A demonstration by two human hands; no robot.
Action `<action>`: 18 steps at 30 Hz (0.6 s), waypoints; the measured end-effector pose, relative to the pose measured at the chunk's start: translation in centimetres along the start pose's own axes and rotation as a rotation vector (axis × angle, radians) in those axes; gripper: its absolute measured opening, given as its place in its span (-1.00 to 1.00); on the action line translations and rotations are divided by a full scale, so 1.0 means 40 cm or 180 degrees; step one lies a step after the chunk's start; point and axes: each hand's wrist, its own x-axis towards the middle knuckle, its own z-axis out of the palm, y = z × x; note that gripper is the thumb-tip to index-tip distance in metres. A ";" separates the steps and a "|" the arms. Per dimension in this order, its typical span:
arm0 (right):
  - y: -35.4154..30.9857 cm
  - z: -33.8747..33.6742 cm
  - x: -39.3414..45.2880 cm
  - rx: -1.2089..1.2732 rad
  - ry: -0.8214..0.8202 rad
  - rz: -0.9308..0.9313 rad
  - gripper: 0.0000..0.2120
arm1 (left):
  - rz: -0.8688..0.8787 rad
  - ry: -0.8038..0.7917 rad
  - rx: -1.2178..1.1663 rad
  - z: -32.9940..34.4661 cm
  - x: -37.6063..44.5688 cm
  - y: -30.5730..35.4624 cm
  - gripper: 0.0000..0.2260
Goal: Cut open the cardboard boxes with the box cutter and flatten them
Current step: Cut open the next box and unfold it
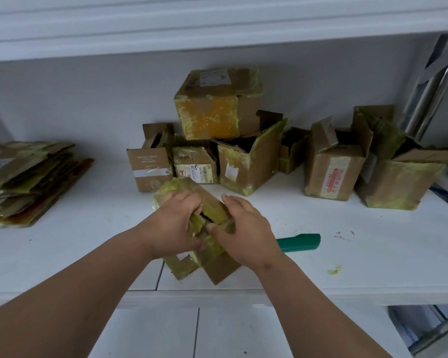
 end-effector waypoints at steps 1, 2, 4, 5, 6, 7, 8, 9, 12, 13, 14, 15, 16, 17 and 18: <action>-0.009 0.006 0.010 -0.0047 -0.0085 0.0025 -0.34 | 0.0002 0.0019 -0.0007 -0.003 -0.005 -0.002 -0.49; -0.013 0.009 0.017 -0.0092 -0.0143 0.0071 -0.38 | -0.0009 0.0031 -0.0025 -0.006 -0.010 -0.004 -0.49; -0.016 0.013 0.027 -0.0282 -0.0172 0.0115 -0.51 | -0.0034 0.0089 -0.0022 -0.013 -0.024 -0.011 -0.48; -0.016 0.016 0.030 -0.0390 -0.0154 0.0117 -0.57 | -0.0039 0.0155 0.0026 -0.017 -0.031 -0.014 -0.47; -0.016 0.019 0.032 -0.0442 -0.0111 0.0135 -0.60 | -0.0044 0.0244 0.0092 -0.020 -0.039 -0.015 -0.47; -0.017 0.021 0.032 -0.0435 -0.0072 0.0165 -0.62 | -0.0044 0.0333 0.0170 -0.023 -0.046 -0.017 -0.46; -0.021 0.024 0.034 -0.0403 -0.0019 0.0188 -0.61 | -0.0028 0.0405 0.0263 -0.027 -0.051 -0.016 -0.46; -0.024 0.024 0.036 -0.0383 0.0039 0.0222 -0.60 | -0.0012 0.0454 0.0381 -0.029 -0.056 -0.015 -0.45; -0.013 0.013 0.043 0.0197 0.0328 0.0811 -0.57 | -0.0112 0.0681 0.0690 -0.030 -0.072 -0.033 -0.45; -0.002 0.012 0.047 0.0659 0.0422 0.1093 -0.55 | -0.0227 0.0748 0.0698 -0.033 -0.081 -0.046 -0.44; 0.007 0.014 0.047 0.1031 0.0448 0.1313 -0.54 | -0.0367 0.0723 0.0683 -0.036 -0.090 -0.062 -0.42; 0.010 0.020 0.043 0.1222 0.0403 0.1419 -0.55 | -0.0483 0.0623 0.0655 -0.041 -0.100 -0.077 -0.37; 0.009 0.029 0.039 0.1299 0.0367 0.1445 -0.56 | -0.0521 0.0499 0.0587 -0.046 -0.107 -0.090 -0.30; 0.006 0.039 0.036 0.1330 0.0368 0.1451 -0.58 | -0.0505 0.0390 0.0470 -0.051 -0.112 -0.101 -0.23; 0.000 0.046 0.035 0.1393 0.0425 0.1465 -0.60 | -0.0469 0.0292 0.0328 -0.056 -0.114 -0.108 -0.17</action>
